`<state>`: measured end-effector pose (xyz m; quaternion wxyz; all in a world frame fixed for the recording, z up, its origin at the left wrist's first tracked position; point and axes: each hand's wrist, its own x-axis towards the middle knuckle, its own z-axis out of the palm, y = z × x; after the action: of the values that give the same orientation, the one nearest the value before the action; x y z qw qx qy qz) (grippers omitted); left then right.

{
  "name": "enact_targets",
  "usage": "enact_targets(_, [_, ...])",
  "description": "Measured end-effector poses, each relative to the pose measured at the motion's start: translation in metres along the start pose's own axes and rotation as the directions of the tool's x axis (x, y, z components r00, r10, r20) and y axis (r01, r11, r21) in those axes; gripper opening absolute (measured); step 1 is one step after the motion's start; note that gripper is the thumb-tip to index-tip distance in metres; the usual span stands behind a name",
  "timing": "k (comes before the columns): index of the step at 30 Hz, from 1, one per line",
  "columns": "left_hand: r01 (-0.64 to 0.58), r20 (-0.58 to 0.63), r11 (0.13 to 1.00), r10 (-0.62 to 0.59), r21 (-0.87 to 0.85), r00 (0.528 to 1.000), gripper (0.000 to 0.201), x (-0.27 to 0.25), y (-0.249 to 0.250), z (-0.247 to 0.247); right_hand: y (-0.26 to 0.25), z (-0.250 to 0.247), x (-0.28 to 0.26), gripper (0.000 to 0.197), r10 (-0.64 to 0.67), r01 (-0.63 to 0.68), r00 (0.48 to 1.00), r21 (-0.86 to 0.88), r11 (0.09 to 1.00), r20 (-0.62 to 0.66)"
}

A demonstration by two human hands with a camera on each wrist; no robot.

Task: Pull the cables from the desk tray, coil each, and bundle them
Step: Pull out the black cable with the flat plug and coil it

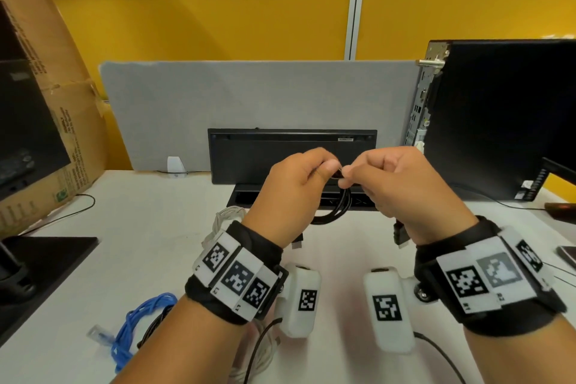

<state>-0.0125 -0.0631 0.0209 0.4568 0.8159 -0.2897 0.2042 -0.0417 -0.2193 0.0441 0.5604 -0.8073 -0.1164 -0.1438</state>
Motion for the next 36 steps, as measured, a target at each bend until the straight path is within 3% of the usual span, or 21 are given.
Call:
enact_targets(4, [-0.019, -0.017, 0.994, 0.021, 0.112, 1.0, 0.025, -0.001, -0.002, 0.003, -0.001, -0.011, -0.002, 0.021, -0.073, 0.073, 0.997, -0.009, 0.997, 0.009])
enact_targets(7, [0.033, -0.075, 0.984, -0.02, 0.177, 0.997, 0.027, -0.002, -0.005, 0.002, -0.005, -0.012, -0.003, 0.015, -0.193, 0.193, 0.981, -0.18, 0.965, 0.013])
enact_targets(12, [0.079, -0.156, 0.989, -0.059, 0.124, 0.986, 0.029, 0.002, -0.009, 0.002, -0.001, -0.014, 0.0, 0.01, -0.33, 0.273, 0.944, -0.5, 0.822, -0.026])
enact_targets(16, [0.087, -0.196, 0.996, -0.083, 0.016, 0.977, 0.03, 0.002, -0.004, 0.009, 0.006, -0.009, 0.003, 0.009, -0.394, 0.25, 0.911, -0.595, 0.764, -0.123])
enact_targets(19, [0.114, -0.211, 0.985, -0.139, -0.128, 0.968, 0.031, 0.002, 0.001, 0.014, 0.011, -0.005, 0.003, 0.006, -0.381, 0.246, 0.901, -0.481, 0.841, -0.206])
enact_targets(22, [0.158, -0.173, 0.94, -0.217, -0.302, 0.961, 0.031, 0.002, 0.007, 0.018, 0.013, -0.001, 0.005, 0.014, -0.279, 0.201, 0.922, -0.286, 0.937, -0.267])
enact_targets(25, [0.194, -0.103, 0.86, -0.272, -0.472, 0.957, 0.029, 0.001, 0.011, 0.021, 0.014, 0.001, 0.005, 0.009, -0.137, 0.146, 0.942, 0.007, 0.989, -0.305])
enact_targets(29, [0.131, -0.156, 0.916, -0.202, -0.379, 0.967, 0.026, 0.001, 0.009, 0.02, 0.009, 0.003, 0.003, 0.012, 0.043, 0.015, 0.984, 0.319, 0.948, -0.175])
enact_targets(32, [0.136, -0.193, 0.908, -0.227, -0.397, 0.955, 0.026, 0.002, 0.005, 0.017, 0.002, 0.005, 0.001, 0.024, 0.112, -0.076, 0.993, 0.566, 0.821, -0.03])
enact_targets(34, [0.149, -0.182, 0.89, -0.248, -0.432, 0.951, 0.026, 0.003, 0.003, 0.014, -0.002, 0.009, -0.002, 0.021, 0.056, -0.036, 0.998, 0.452, 0.891, -0.031])
enact_targets(36, [0.169, -0.154, 0.884, -0.258, -0.436, 0.954, 0.026, 0.002, 0.003, 0.014, -0.003, 0.014, -0.006, 0.004, 0.0, 0.024, 0.996, 0.262, 0.965, -0.09])
